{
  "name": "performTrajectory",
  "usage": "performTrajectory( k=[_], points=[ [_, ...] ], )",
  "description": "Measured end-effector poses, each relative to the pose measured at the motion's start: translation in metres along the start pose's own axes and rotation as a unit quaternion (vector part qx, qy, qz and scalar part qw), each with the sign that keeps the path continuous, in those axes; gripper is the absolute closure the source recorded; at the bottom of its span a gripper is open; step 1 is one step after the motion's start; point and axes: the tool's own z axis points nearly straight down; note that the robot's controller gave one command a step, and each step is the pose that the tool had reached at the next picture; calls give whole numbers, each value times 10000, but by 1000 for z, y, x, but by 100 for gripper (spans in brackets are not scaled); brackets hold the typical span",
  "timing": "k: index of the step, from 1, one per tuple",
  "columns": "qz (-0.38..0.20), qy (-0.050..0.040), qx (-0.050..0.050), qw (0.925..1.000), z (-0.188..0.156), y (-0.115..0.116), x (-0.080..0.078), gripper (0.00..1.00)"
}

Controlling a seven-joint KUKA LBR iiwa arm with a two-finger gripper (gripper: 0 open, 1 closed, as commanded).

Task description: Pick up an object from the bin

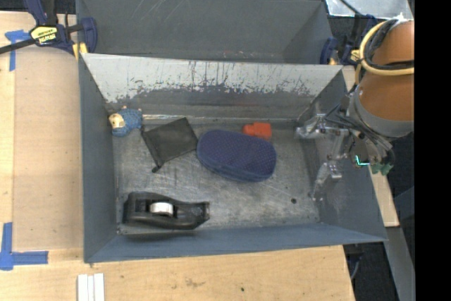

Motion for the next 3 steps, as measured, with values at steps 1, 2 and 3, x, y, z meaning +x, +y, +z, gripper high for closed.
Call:
performTrajectory(
  k=[1, 2, 3],
  points=[
    [-374, -40, 4, 9993, 171, 62, -91, 0],
    [81, 6, -4, 10000, 140, 64, -74, 0],
    [670, 25, -1, 9977, 141, 47, -70, 0]
  ],
)
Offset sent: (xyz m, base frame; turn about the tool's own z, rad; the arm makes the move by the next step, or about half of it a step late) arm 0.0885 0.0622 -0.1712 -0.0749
